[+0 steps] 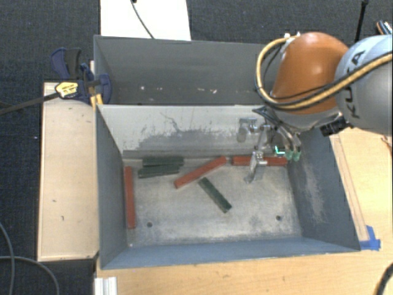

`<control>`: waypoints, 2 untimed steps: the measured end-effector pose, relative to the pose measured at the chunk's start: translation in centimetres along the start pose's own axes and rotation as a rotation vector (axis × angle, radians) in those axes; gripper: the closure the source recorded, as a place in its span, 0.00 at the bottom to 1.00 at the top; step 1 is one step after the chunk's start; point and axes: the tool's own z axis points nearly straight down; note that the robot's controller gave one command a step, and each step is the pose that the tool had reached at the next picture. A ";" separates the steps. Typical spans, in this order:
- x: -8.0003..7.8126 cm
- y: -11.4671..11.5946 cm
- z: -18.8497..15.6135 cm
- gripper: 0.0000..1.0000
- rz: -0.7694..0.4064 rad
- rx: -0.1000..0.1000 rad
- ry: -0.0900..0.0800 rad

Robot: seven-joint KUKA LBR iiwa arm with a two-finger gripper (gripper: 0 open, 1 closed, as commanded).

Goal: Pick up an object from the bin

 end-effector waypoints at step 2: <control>3.6 4.8 9.7 0.00 0.284 -0.002 -0.009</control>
Offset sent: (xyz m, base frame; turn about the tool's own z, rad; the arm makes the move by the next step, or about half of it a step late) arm -0.0270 0.0493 -0.1287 0.2336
